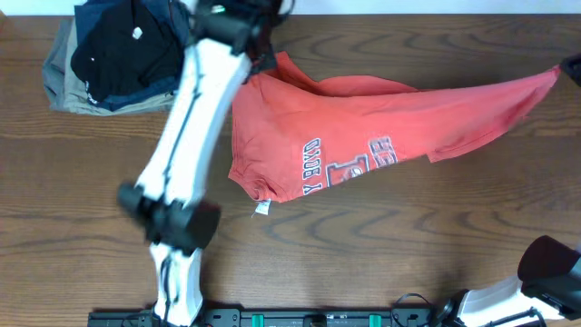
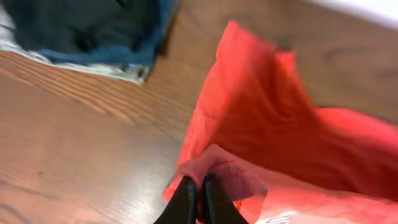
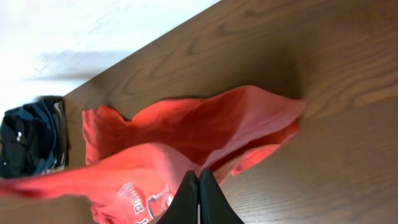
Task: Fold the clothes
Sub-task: 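Raise both grippers high, lifting the coral shirt off the table, then swing the shirt forward and lay it flat, lowering both grippers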
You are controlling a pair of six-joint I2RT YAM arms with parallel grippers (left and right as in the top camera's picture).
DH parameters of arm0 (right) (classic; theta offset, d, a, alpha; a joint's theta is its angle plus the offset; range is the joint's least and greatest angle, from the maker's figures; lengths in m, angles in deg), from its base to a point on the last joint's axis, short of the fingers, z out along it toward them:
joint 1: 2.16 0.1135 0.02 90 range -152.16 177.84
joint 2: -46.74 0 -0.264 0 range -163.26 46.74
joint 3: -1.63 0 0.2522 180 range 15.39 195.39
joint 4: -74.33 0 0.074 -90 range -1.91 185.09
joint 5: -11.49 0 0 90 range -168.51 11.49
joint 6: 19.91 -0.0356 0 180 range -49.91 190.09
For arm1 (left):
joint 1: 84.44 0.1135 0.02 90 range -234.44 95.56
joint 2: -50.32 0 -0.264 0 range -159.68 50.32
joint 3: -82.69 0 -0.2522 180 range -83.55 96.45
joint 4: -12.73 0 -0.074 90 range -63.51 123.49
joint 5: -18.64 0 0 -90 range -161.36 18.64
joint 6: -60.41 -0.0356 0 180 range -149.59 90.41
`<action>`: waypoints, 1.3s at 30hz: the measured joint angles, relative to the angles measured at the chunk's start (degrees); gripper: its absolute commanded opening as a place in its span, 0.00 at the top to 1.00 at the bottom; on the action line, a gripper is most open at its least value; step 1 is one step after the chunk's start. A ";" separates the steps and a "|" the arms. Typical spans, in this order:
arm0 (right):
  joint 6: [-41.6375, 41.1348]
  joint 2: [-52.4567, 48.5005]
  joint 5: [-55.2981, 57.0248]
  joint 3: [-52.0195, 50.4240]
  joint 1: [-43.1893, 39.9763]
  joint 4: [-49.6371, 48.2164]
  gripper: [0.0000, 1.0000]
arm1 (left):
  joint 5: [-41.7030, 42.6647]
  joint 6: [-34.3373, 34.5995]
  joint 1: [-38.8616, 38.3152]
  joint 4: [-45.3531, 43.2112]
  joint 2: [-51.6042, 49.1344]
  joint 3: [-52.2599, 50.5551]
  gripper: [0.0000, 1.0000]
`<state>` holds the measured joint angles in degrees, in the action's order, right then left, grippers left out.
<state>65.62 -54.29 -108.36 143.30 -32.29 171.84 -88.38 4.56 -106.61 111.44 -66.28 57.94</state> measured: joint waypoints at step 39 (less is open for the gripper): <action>-17.88 0.61 -3.69 22.45 -11.41 -21.51 0.99 | 21.49 -2.03 26.40 -34.69 18.78 14.97 0.94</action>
<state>47.75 -53.68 -112.05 165.75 -43.70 150.33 -66.89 2.53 -80.21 76.75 -47.50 72.92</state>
